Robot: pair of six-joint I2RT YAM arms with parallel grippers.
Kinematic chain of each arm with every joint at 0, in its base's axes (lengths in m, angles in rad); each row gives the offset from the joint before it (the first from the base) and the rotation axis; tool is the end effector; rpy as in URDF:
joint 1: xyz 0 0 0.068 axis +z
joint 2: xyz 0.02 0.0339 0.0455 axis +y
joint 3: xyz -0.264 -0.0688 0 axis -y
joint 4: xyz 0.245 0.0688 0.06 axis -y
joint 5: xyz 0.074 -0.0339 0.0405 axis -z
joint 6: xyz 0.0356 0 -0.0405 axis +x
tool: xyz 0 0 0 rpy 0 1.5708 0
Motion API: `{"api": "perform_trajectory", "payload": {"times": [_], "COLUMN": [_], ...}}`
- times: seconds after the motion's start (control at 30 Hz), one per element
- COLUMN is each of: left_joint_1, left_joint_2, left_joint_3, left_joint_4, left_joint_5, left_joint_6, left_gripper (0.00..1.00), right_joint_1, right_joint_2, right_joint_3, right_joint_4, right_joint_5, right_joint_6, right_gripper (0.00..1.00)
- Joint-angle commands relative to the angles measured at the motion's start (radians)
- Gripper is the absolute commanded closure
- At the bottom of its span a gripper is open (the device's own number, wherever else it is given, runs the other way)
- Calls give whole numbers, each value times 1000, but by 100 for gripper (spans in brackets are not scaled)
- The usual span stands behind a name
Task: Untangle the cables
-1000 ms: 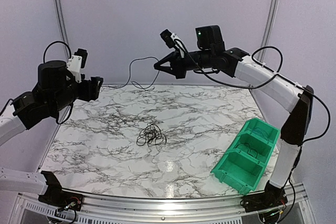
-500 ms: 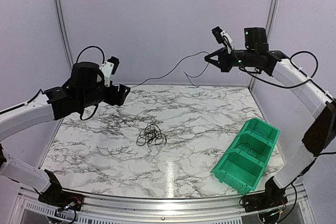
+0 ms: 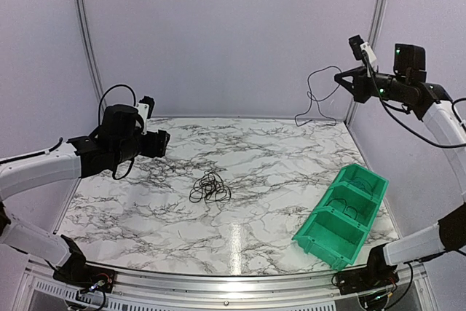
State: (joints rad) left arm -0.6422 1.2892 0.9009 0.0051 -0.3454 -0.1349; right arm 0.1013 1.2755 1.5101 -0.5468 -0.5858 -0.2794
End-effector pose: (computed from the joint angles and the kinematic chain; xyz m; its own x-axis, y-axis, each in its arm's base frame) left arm 0.2441 -0.1675 0.2897 -0.3387 0.0953 -0.9361 0.2690 0.9631 0.0007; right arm 0.2628 0.0465 0.4495 -0.1261 -0.2438 -0.9616 -0.6684 0.7371 -0.0992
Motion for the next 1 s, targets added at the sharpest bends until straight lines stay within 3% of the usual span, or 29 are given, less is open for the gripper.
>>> {"api": "perform_trajectory", "payload": {"times": [0.0,0.47,0.97], "left_joint_1": [1,-1,-1], "left_joint_2": [-53,-64,-52], "left_joint_3": [-12,-13,-10], "left_joint_4": [53,52,52], "left_joint_5": [15,58,76], "left_joint_6": [-5,-7,-5], "left_gripper": [14,15,15], "right_joint_1": [-23,-83,-90], "right_joint_2": [-75,-291,-384], "right_joint_3": [-74,-334,-402], "right_joint_4": [-78,-251,-488], "right_joint_5": [34,87,45], "right_joint_6": [-32,-168,-305], "right_gripper": [100,100,100]}}
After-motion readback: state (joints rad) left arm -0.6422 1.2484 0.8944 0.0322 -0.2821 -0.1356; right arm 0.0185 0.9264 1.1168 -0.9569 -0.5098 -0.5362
